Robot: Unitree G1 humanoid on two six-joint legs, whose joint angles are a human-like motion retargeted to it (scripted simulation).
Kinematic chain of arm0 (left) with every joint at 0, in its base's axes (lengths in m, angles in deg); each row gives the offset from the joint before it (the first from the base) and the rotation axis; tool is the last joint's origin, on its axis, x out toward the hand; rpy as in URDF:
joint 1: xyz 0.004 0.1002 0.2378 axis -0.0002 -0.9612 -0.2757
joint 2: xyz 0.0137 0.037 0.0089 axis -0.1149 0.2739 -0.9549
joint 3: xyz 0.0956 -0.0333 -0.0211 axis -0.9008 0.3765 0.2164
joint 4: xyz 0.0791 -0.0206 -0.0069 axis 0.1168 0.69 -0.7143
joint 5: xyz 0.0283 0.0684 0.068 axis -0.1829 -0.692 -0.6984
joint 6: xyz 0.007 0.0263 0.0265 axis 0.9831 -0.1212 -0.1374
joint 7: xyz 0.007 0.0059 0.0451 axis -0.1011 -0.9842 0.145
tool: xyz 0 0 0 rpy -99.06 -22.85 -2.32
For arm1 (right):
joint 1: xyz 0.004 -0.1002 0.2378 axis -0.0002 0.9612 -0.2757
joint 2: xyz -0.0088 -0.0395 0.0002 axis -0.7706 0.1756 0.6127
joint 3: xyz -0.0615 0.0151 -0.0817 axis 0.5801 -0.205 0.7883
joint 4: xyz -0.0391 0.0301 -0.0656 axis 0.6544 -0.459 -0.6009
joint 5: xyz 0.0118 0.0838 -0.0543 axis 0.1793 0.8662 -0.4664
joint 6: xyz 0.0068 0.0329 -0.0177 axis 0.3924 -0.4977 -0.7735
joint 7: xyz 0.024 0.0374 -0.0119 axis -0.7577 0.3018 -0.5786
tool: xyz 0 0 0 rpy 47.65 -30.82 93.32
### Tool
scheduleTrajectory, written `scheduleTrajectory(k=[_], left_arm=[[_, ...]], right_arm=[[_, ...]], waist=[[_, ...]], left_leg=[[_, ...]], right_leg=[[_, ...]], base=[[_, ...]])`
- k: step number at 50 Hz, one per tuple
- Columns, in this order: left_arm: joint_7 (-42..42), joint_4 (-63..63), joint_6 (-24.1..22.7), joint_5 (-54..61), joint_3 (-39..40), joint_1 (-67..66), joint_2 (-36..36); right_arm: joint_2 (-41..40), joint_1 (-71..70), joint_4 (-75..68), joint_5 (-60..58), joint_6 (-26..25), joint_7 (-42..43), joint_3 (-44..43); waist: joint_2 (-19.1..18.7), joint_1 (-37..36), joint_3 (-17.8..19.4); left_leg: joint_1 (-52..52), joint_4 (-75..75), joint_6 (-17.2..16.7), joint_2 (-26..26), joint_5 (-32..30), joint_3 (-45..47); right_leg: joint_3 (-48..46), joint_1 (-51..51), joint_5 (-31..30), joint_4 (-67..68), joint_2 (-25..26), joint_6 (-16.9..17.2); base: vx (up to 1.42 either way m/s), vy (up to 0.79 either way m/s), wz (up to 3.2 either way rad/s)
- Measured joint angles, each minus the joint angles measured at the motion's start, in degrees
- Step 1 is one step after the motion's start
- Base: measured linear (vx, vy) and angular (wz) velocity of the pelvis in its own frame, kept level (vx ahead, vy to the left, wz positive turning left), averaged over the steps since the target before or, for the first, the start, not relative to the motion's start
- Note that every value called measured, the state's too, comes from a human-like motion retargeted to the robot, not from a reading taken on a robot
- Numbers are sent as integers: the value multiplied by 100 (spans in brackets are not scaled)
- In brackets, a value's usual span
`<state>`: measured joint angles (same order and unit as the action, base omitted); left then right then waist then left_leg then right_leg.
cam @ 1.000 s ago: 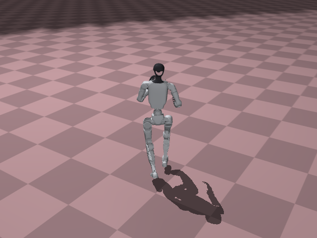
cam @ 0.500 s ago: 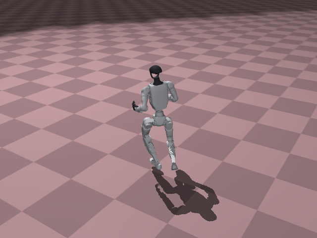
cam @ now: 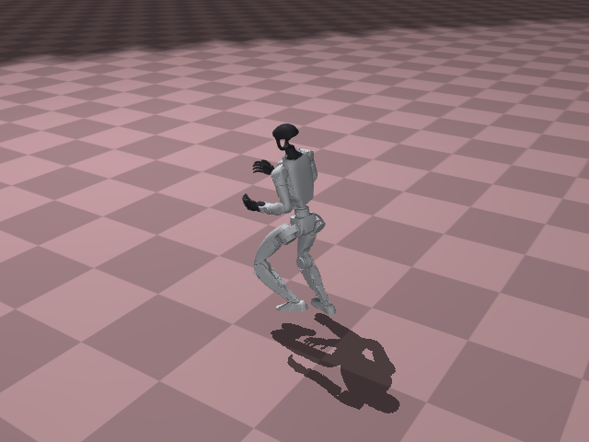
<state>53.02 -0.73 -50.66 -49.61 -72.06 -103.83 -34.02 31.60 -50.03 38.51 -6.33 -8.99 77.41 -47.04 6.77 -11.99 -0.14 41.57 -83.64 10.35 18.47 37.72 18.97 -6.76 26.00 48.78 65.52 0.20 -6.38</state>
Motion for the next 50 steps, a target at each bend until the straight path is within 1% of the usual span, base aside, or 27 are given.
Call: scheduleTrajectory(k=[3, 5, 7, 8, 10, 12, 15, 17, 18, 20, 22, 24, 25, 27, 28, 30, 32, 33, 35, 37, 40, 42, 43, 45, 47, 48, 50], left_arm=[[193, -116, -36, 445, 245, -692, -176], [296, -122, -16, 632, 353, -993, -145], [322, -104, 5, 764, 376, -1087, -44], [312, -105, 10, 775, 357, -1079, -3], [254, -96, -10, 667, 311, -921, 80], [95, -11, -69, 290, 211, -483, 203], [-229, 215, -149, -169, -67, 643, 507], [-294, 67, -243, -130, -188, 1281, 652], [-284, -100, -314, -49, -228, 1537, 680], [-201, -497, -495, 135, -307, 1921, 678], [-93, -815, -687, 290, -425, 2113, 603], [-15, -987, -823, 376, -544, 2207, 518], [15, -1043, -860, 406, -586, 2231, 477], [23, -1032, -817, 488, -647, 2116, 428], [7, -973, -768, 529, -660, 2024, 419], [-62, -708, -598, 493, -651, 1774, 440], [-133, -269, -350, 359, -608, 1448, 489], [-136, -37, -214, 305, -563, 1291, 511], [-51, 259, -49, 296, -435, 902, 498], [80, 299, 8, 445, -308, 424, 408], [252, 252, 19, 660, -139, -186, 285], [355, 237, 51, 751, -46, -431, 290], [378, 234, 65, 781, -9, -507, 318], [397, 252, 82, 833, 29, -554, 406], [356, 268, 97, 789, -4, -478, 481], [318, 279, 95, 714, -23, -391, 509], [194, 314, 66, 428, -75, -102, 553]], right_arm=[[-86, -238, 328, 144, 62, 22, 111], [-106, -295, 469, 181, 109, -115, 216], [-98, -270, 566, 189, 121, -319, 329], [-107, -223, 585, 186, 128, -387, 383], [-150, -60, 536, 166, 128, -508, 475], [-251, 194, 293, 78, 113, -605, 531], [-339, 675, -266, 18, 131, -803, 501], [-206, 1182, -370, 164, 160, -963, 358], [-102, 1471, -321, 242, 167, -1036, 252], [105, 2062, -150, 401, 134, -1167, 25], [243, 2547, -27, 522, 62, -1258, -153], [321, 2824, 23, 624, 19, -1299, -273], [347, 2901, 44, 676, 1, -1301, -321], [339, 2875, 58, 691, -16, -1184, -324], [334, 2772, 56, 652, -18, -1078, -313], [318, 2351, -9, 422, -25, -772, -257], [284, 1634, -176, 81, -53, -422, -167], [264, 1175, -296, -97, -66, -255, -97], [229, 371, -401, -312, -86, -58, 24], [208, -82, -300, -339, -91, -21, 81], [224, -360, -111, -356, -108, -65, 163], [264, -396, -51, -447, -119, -153, 243], [289, -391, -31, -500, -133, -209, 280], [339, -332, -15, -592, -138, -357, 360], [357, -176, -58, -635, -132, -488, 455], [355, -62, -97, -643, -127, -571, 499], [308, 234, -238, -645, -127, -728, 564]], waist=[[441, -233, -134], [628, -256, -227], [712, -237, -234], [733, -233, -237], [737, -179, -167], [687, -20, -12], [419, 339, 176], [190, 661, 181], [73, 839, 161], [-178, 1141, 96], [-455, 1286, 5], [-735, 1281, -45], [-861, 1256, -39], [-928, 1167, -15], [-941, 1096, 29], [-924, 936, 174], [-849, 753, 338], [-790, 670, 416], [-635, 502, 492], [-449, 330, 454], [-173, 152, 306], [19, 187, 173], [129, 240, 120], [305, 336, 70], [407, 411, 21], [455, 477, 30], [528, 647, 121]], left_leg=[[-5, 2235, -370, -737, -322, 649], [-179, 3560, -532, -1326, -623, 919], [-292, 3798, -372, -1706, -671, 926], [-257, 3504, -201, -1767, -562, 875], [-201, 2670, 246, -1890, -136, 722], [-243, 1891, 465, -1982, 431, 492], [-613, 1507, 465, -2173, 910, 92], [-1007, 1743, 339, -2251, 924, -180], [-1237, 1910, 222, -2220, 862, -275], [-1682, 2205, -80, -2109, 565, -501], [-1944, 2266, -553, -1903, -179, -772], [-1988, 1899, -878, -1578, -769, -976], [-1968, 1575, -979, -1385, -1008, -1034], [-1831, 627, -948, -1060, -1281, -1007], [-1721, 87, -871, -867, -1339, -1001], [-1401, -940, -551, -440, -1197, -970], [-920, -1548, -151, -113, -767, -887], [-642, -1633, 17, -52, -556, -828], [-131, -1339, 201, -121, -254, -631], [176, -431, 181, -341, -133, -334], [234, 1619, -124, -846, -251, 167], [-11, 3371, -390, -1431, -569, 481], [-211, 4253, -487, -1788, -784, 607], [-572, 5357, -523, -2353, -1152, 706], [-485, 4863, -304, -2494, -1108, 624], [-436, 4421, -112, -2570, -987, 548], [-295, 3283, 311, -2682, -528, 393]], right_leg=[[-255, -789, -1056, -580, -644, 627], [-402, -1028, -1659, -448, -1050, 876], [-474, -1048, -1946, 319, -1458, 854], [-498, -1004, -1993, 816, -1648, 756], [-472, -795, -1927, 1910, -2042, 471], [-363, -348, -1618, 2774, -2237, 91], [-248, 710, -1074, 3197, -2044, -346], [-301, 1363, -909, 2695, -1766, -373], [-343, 1624, -914, 2268, -1602, -316], [-387, 1980, -1127, 1155, -1139, -66], [-340, 2054, -1587, -244, -460, 300], [-274, 1964, -2053, -1367, 172, 545], [-249, 1899, -2231, -1691, 413, 593], [-219, 1932, -2191, -1210, 525, 421], [-248, 1909, -2015, -826, 528, 249], [-340, 1836, -1437, -13, 438, -147], [-398, 1645, -870, 493, 301, -367], [-411, 1486, -636, 601, 213, -403], [-405, 1099, -371, 553, 2, -333], [-350, 622, -431, 205, -214, -78], [-310, -145, -914, -529, -515, 429], [-286, -522, -1428, -870, -761, 812], [-283, -648, -1577, -882, -946, 939], [-295, -810, -1728, -538, -1333, 1046], [-275, -776, -1856, 233, -1639, 973], [-234, -725, -1956, 742, -1800, 937], [-117, -512, -2149, 1862, -2101, 797]], base=[[104, 16, 169], [97, 17, 140], [93, 13, 123], [92, 10, 117], [92, 8, 121], [91, 5, 129], [90, 10, 130], [92, 11, 145], [95, 6, 153], [95, 3, 147], [93, -1, 115], [89, -2, 95], [86, -3, 105], [86, -4, 113], [85, -6, 113], [85, -7, 111], [84, -6, 110], [86, -3, 112], [88, 2, 109], [92, 9, 110], [95, 14, 126], [96, 18, 147], [95, 17, 147], [93, 13, 131], [92, 7, 113], [93, 6, 118], [94, 4, 121]])
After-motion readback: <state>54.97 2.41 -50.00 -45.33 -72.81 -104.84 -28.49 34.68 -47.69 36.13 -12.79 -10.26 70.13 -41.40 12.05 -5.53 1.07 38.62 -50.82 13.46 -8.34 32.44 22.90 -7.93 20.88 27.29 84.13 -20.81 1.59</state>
